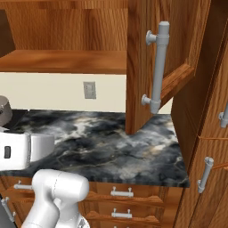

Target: Open the cabinet and move the ladle to the pot. Then close the cabinet.

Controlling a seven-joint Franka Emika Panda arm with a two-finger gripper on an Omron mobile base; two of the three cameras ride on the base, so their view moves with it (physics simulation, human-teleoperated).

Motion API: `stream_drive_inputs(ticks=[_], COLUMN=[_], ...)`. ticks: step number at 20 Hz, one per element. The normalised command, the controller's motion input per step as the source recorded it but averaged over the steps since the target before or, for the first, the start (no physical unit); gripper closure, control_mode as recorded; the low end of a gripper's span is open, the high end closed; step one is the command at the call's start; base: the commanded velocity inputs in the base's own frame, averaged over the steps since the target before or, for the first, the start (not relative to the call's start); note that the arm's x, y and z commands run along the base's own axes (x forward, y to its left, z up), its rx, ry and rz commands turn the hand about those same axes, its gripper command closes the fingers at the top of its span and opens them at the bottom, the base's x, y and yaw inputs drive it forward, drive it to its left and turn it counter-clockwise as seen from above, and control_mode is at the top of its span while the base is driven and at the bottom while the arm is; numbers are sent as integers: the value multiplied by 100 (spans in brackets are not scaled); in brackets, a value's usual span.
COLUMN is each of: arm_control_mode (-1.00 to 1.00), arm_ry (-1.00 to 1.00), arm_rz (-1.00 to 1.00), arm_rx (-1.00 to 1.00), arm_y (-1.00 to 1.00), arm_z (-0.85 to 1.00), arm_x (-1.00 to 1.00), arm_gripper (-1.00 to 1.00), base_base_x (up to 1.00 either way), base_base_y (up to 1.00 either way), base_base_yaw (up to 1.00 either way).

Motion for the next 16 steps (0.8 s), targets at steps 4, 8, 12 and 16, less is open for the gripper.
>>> stream_drive_inputs(ticks=[4, 8, 12, 16], arm_control_mode=[-100, -100, -100, -100], arm_ry=[0, 0, 0, 0], arm_rz=[0, 0, 0, 0], arm_rx=[0, 0, 4, 5], arm_y=[-11, -23, -27, -25], arm_z=[26, 18, 18, 14], arm_x=[-35, -33, -32, -29], arm_gripper=[-100, -100, -100, -100], base_base_x=[0, 0, 0, 0], base_base_y=[0, 0, 0, 0], base_base_yaw=[0, 0, 0, 0])
